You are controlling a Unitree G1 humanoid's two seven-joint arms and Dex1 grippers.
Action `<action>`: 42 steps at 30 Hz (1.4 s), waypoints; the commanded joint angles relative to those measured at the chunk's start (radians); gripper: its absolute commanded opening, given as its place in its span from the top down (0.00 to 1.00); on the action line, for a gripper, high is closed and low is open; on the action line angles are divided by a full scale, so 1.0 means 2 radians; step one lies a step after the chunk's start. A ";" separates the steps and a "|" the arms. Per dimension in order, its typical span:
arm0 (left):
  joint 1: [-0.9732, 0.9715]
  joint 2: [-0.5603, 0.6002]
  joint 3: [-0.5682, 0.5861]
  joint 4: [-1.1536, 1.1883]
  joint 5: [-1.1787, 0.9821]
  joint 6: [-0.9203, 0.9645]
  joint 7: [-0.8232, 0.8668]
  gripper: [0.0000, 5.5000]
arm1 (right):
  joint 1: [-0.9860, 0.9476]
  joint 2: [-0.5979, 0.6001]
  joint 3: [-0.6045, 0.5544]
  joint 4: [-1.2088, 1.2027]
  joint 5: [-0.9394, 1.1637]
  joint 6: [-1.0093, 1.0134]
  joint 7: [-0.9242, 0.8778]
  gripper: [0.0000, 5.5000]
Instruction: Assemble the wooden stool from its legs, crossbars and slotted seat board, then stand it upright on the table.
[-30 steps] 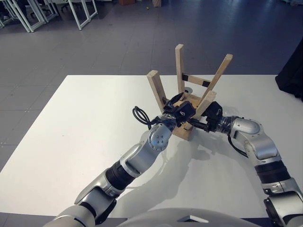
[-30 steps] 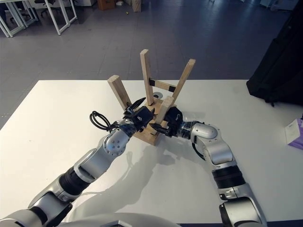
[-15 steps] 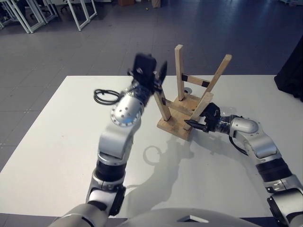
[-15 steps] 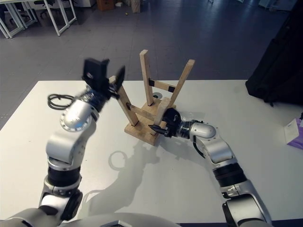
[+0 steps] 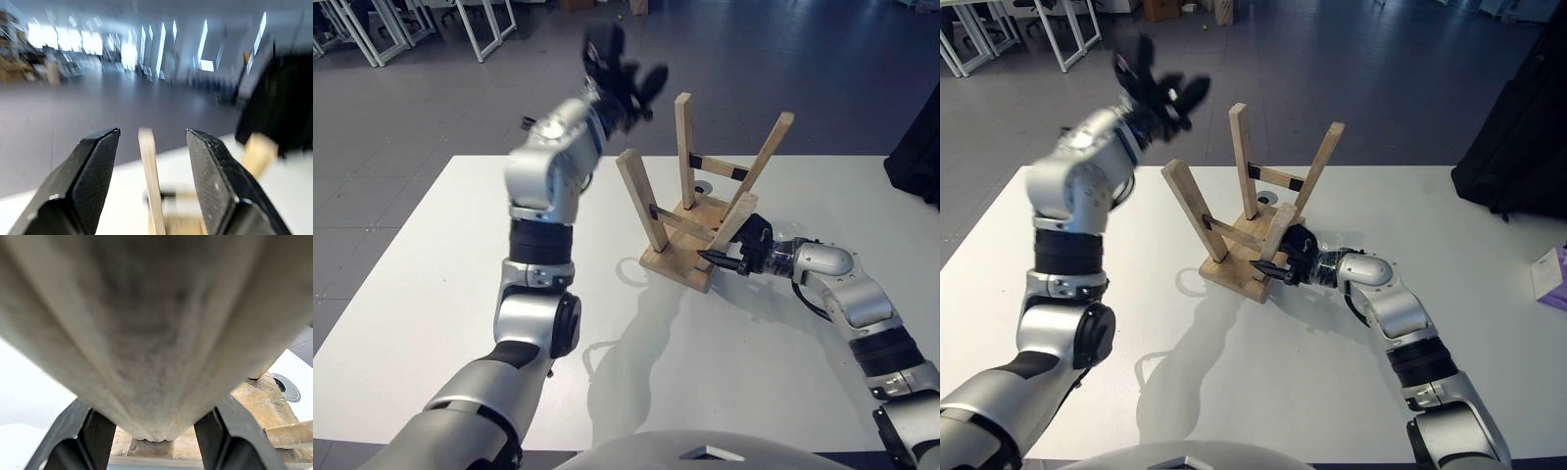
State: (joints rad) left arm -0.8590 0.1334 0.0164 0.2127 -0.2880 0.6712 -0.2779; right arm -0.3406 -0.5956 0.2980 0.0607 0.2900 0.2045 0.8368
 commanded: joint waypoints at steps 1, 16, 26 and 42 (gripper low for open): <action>0.120 0.010 -0.034 -0.002 0.015 0.063 -0.003 0.54 | 0.093 -0.037 0.093 0.074 -0.069 0.071 0.055 0.63; 0.027 0.150 0.260 -0.075 -0.213 0.131 0.063 0.55 | -0.070 -0.036 0.041 0.185 -0.040 -0.018 0.188 0.50; 0.308 0.128 0.095 -0.240 -0.070 0.099 0.113 0.55 | -0.032 -0.021 -0.113 -0.061 -0.063 0.129 0.027 0.33; 0.374 0.041 0.076 -0.274 -0.012 0.049 0.154 0.55 | -0.091 0.294 -0.283 -0.416 0.200 0.460 -0.428 0.51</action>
State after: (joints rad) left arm -0.0913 0.2113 0.1643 -0.3340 -0.3194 0.7686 0.0415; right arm -0.7485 0.0237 -0.3491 -0.7608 0.7107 1.0707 -0.0288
